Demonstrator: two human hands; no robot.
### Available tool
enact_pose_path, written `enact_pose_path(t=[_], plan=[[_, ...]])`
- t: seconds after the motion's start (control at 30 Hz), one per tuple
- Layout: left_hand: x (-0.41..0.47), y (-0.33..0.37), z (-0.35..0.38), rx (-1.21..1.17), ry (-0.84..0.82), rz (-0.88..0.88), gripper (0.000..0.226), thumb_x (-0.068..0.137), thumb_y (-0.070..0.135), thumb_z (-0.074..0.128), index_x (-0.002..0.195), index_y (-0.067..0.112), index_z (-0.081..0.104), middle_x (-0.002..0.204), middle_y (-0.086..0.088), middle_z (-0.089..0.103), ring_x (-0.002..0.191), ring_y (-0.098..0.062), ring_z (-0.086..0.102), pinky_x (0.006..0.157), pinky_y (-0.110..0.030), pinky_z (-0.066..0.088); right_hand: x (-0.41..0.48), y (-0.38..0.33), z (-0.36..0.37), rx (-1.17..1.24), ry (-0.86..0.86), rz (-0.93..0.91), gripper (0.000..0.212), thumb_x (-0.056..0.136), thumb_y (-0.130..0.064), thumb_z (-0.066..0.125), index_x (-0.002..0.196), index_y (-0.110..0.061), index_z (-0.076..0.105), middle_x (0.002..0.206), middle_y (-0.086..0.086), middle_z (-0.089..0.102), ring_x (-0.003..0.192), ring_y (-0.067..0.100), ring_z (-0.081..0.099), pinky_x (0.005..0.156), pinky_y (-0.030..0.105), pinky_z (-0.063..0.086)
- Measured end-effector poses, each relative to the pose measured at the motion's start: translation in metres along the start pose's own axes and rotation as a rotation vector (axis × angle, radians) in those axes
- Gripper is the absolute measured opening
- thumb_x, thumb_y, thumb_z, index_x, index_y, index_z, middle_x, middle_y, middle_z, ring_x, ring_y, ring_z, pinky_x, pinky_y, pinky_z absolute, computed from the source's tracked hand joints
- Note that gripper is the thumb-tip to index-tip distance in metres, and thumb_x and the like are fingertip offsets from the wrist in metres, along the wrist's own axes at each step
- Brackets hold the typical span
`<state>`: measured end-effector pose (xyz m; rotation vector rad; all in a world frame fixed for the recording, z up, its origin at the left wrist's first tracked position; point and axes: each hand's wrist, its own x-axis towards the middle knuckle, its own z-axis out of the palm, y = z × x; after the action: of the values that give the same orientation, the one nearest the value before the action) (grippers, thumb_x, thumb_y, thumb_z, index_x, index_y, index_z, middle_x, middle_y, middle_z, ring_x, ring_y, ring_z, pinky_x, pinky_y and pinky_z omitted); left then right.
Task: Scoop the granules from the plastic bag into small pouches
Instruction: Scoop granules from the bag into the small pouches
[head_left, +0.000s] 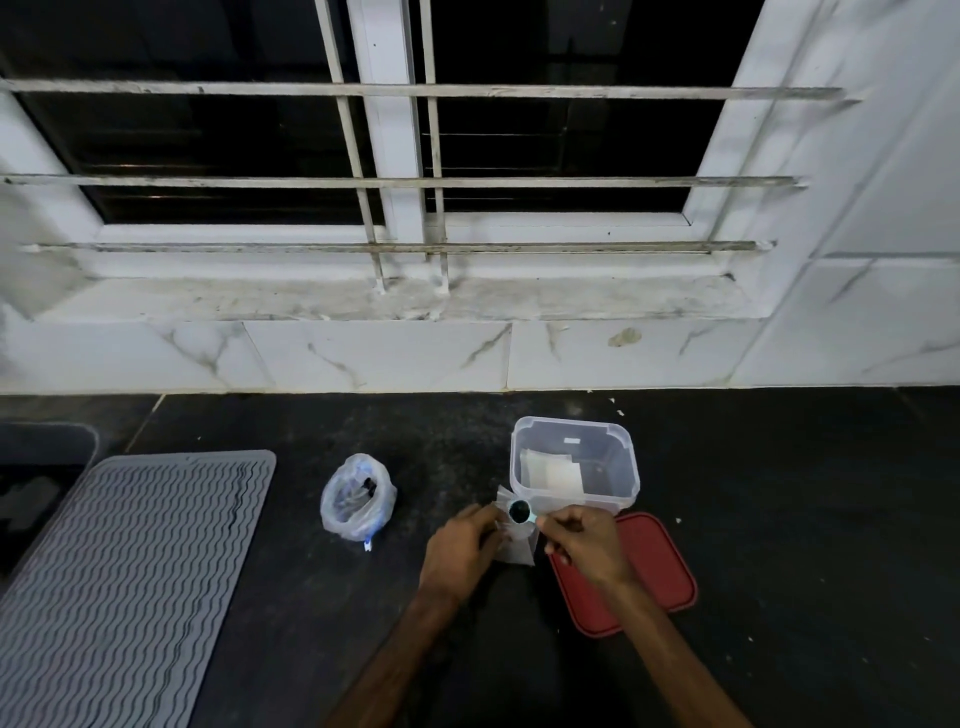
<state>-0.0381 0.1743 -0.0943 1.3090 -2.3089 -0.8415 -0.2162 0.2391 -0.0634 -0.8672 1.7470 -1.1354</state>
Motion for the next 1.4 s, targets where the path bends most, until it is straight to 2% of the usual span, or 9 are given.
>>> enact_pose_path(t=[0.1, 0.2, 0.37, 0.47, 0.6, 0.77, 0.87, 1.03, 1.4], plan=[[-0.002, -0.004, -0.003, -0.065, 0.006, -0.011, 0.017, 0.087, 0.032, 0.063, 0.105, 0.034, 0.065, 0.103, 0.014, 0.066, 0.091, -0.007, 0.064, 0.079, -0.030, 0.052, -0.005, -0.003, 0.002, -0.193, -0.009, -0.088, 0.015, 0.084, -0.017, 0.074, 0.069, -0.013, 0.072, 0.056, 0.001, 0.069, 0.048, 0.010, 0.060, 0.054, 0.026, 0.048], [-0.003, -0.005, -0.005, -0.146, -0.001, -0.040, 0.014, 0.086, 0.033, 0.066, 0.100, 0.036, 0.067, 0.097, 0.020, 0.069, 0.088, 0.001, 0.064, 0.082, -0.028, 0.053, -0.011, -0.008, 0.004, -0.597, 0.026, -0.233, 0.015, 0.088, -0.034, 0.066, 0.076, -0.026, 0.070, 0.068, -0.014, 0.070, 0.065, 0.002, 0.065, 0.061, 0.021, 0.050], [0.001, -0.005, -0.005, -0.276, 0.033, -0.120, 0.015, 0.085, 0.036, 0.065, 0.098, 0.043, 0.067, 0.092, 0.023, 0.071, 0.084, 0.002, 0.067, 0.084, -0.032, 0.055, -0.014, -0.003, 0.008, -0.959, 0.081, -0.452, 0.022, 0.097, -0.038, 0.050, 0.098, -0.025, 0.067, 0.094, -0.005, 0.071, 0.085, 0.014, 0.065, 0.068, 0.032, 0.049], [0.002, -0.003, -0.007, -0.312, 0.030, -0.128, 0.013, 0.086, 0.036, 0.065, 0.094, 0.045, 0.067, 0.090, 0.024, 0.071, 0.083, 0.002, 0.068, 0.082, -0.034, 0.057, -0.013, 0.006, 0.009, -0.864, 0.127, -0.476, 0.021, 0.095, -0.040, 0.052, 0.096, -0.027, 0.069, 0.091, -0.008, 0.072, 0.080, 0.011, 0.066, 0.066, 0.029, 0.052], [0.001, -0.004, -0.007, -0.332, 0.023, -0.134, 0.011, 0.086, 0.035, 0.067, 0.092, 0.044, 0.068, 0.089, 0.025, 0.071, 0.081, 0.002, 0.068, 0.080, -0.037, 0.058, -0.015, 0.006, 0.011, -0.527, 0.146, -0.298, 0.013, 0.090, -0.039, 0.064, 0.088, -0.029, 0.072, 0.080, -0.017, 0.072, 0.072, 0.001, 0.066, 0.065, 0.025, 0.053], [-0.003, -0.005, -0.005, -0.328, 0.017, -0.153, 0.010, 0.086, 0.033, 0.068, 0.090, 0.042, 0.067, 0.084, 0.024, 0.072, 0.075, 0.001, 0.068, 0.079, -0.037, 0.057, -0.014, 0.000, 0.017, 0.036, 0.082, -0.035, 0.016, 0.087, -0.011, 0.071, 0.071, -0.009, 0.073, 0.065, 0.013, 0.070, 0.056, 0.035, 0.061, 0.052, 0.034, 0.048], [-0.004, -0.004, -0.008, -0.331, 0.022, -0.154, 0.014, 0.087, 0.031, 0.069, 0.089, 0.045, 0.067, 0.086, 0.026, 0.071, 0.076, 0.004, 0.068, 0.081, -0.034, 0.057, -0.016, -0.003, 0.018, 0.195, 0.029, 0.048, 0.018, 0.088, -0.008, 0.069, 0.071, -0.002, 0.073, 0.067, 0.022, 0.067, 0.056, 0.031, 0.056, 0.049, 0.030, 0.044], [-0.006, -0.010, -0.008, -0.362, 0.028, -0.162, 0.012, 0.087, 0.033, 0.067, 0.095, 0.043, 0.067, 0.092, 0.023, 0.072, 0.084, 0.002, 0.068, 0.082, -0.037, 0.058, -0.027, -0.012, 0.002, 0.257, -0.006, 0.171, 0.016, 0.090, -0.016, 0.067, 0.087, -0.001, 0.072, 0.069, 0.010, 0.069, 0.046, 0.009, 0.052, 0.045, 0.015, 0.040], [-0.003, -0.006, -0.006, -0.344, 0.026, -0.164, 0.025, 0.090, 0.039, 0.063, 0.113, 0.049, 0.061, 0.092, 0.024, 0.070, 0.086, 0.004, 0.066, 0.084, -0.033, 0.057, -0.034, 0.028, -0.052, 0.045, 0.098, 0.326, 0.016, 0.085, -0.025, 0.073, 0.091, -0.010, 0.074, 0.076, 0.004, 0.073, 0.061, 0.011, 0.056, 0.057, 0.023, 0.039]])
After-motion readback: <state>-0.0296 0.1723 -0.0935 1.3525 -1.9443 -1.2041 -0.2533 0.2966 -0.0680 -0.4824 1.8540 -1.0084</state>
